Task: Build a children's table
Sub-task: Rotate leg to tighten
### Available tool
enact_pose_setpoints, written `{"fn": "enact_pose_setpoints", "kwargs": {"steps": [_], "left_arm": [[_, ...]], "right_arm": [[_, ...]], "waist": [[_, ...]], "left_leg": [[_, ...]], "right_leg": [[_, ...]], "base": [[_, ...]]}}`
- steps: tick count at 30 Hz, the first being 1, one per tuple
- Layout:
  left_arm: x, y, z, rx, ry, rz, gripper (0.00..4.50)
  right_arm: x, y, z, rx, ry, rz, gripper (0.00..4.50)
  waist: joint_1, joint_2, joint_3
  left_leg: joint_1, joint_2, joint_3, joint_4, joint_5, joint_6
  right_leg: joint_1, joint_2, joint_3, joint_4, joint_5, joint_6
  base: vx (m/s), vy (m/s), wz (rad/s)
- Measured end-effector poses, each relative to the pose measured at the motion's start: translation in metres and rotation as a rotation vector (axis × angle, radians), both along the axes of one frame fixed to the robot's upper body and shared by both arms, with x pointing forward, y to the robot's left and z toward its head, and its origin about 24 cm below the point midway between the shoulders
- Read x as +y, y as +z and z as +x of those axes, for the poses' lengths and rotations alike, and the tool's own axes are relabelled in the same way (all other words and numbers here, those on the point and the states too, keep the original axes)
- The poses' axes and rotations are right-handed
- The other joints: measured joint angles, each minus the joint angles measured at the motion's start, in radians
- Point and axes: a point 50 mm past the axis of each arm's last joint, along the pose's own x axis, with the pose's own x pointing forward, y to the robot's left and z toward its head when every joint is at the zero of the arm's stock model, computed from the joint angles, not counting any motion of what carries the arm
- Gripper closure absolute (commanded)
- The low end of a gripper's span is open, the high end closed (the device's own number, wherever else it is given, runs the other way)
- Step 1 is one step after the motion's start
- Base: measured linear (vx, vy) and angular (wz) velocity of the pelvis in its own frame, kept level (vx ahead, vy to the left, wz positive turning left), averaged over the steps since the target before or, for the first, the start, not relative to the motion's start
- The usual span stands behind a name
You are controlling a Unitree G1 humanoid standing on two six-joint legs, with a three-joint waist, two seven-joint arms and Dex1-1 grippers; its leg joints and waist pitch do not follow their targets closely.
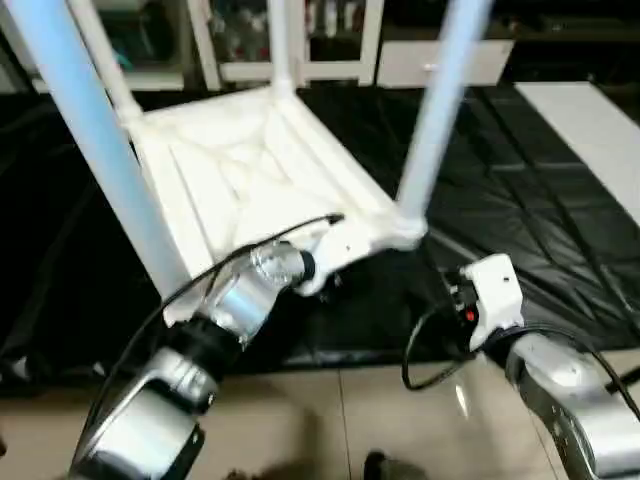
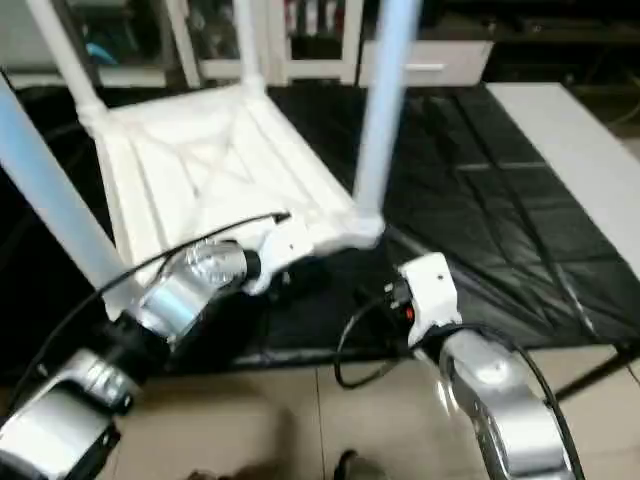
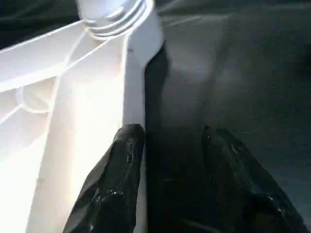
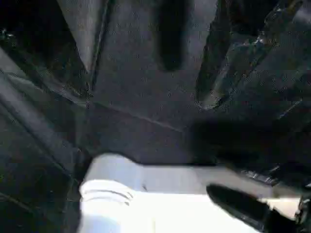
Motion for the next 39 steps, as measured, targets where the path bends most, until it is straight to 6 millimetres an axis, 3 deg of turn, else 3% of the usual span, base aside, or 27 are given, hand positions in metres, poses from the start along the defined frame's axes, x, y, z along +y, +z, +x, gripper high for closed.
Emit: {"fn": "enact_pose_setpoints", "kwargs": {"steps": [4,9,14,17,21,25,28,32,39], "left_arm": [[0.004,0.001,0.011,-0.115,0.101,-0.008,2.29],[0.004,0.013,0.024,-0.290,0.217,-0.076,2.29],[0.012,0.002,0.027,-0.325,0.368,-0.132,2.29],[0.009,0.010,0.025,-0.328,0.403,-0.349,2.29],[-0.001,0.031,0.012,-0.346,0.291,-0.674,2.29],[0.006,0.039,-0.011,-0.419,0.143,-0.822,2.29],[0.015,0.046,-0.024,-0.530,0.086,-0.852,1.96],[0.023,0.058,-0.051,-0.769,0.006,-0.862,1.83],[0.032,0.071,-0.069,-0.964,0.030,-0.826,1.26]], "right_arm": [[-0.001,0.000,0.000,0.000,-0.008,-0.004,0.79],[-0.003,-0.001,0.001,-0.007,-0.032,-0.029,0.79],[-0.004,-0.003,0.001,-0.007,-0.049,-0.040,0.79],[-0.002,-0.002,0.002,-0.015,-0.058,-0.029,0.79],[0.002,-0.001,0.002,-0.036,-0.055,0.005,0.79],[0.003,-0.001,0.000,-0.047,-0.069,0.039,0.79],[0.005,-0.001,0.000,-0.054,-0.070,0.056,0.79],[0.006,-0.002,-0.001,-0.061,-0.069,0.065,0.79],[0.007,-0.001,-0.001,-0.068,-0.063,0.068,0.79]], "waist": [[-0.001,0.001,0.000],[0.004,0.000,0.000],[0.016,0.001,-0.001],[0.027,0.001,-0.001],[0.039,0.002,-0.002],[0.051,0.003,-0.002],[0.056,0.003,-0.002],[0.054,0.003,-0.002],[0.049,0.002,-0.002]], "left_leg": [[-0.010,0.002,-0.010,0.003,0.000,0.001],[-0.011,0.000,-0.007,0.004,0.004,0.006],[-0.011,0.000,-0.006,0.008,0.006,0.009],[-0.011,0.001,-0.006,0.009,0.006,0.009],[-0.010,0.001,-0.002,0.009,0.006,0.010],[-0.011,0.002,-0.001,0.003,0.006,0.017],[-0.013,0.003,-0.002,0.003,0.006,0.016],[-0.010,0.006,-0.002,0.003,0.006,0.015],[-0.009,0.012,0.002,0.004,0.006,0.004]], "right_leg": [[0.000,-0.002,-0.018,-0.018,0.000,0.000],[0.002,-0.004,-0.015,-0.018,0.001,-0.002],[0.002,-0.005,-0.014,-0.014,0.016,-0.013],[0.001,-0.006,-0.015,-0.010,0.025,-0.015],[0.001,-0.010,-0.014,0.003,0.032,-0.024],[-0.003,-0.009,-0.017,0.008,0.028,-0.018],[-0.007,-0.009,-0.017,0.017,0.023,-0.011],[-0.004,-0.006,-0.016,0.020,0.021,-0.008],[-0.002,-0.002,-0.010,0.020,0.017,0.000]], "base": [[0.000,0.000,0.00],[0.000,0.000,0.00],[0.000,0.000,0.00],[0.000,0.000,0.00],[0.043,-0.015,0.09],[0.059,-0.020,0.07],[0.017,-0.008,0.01],[0.000,0.000,0.00],[0.000,0.000,0.00]]}}
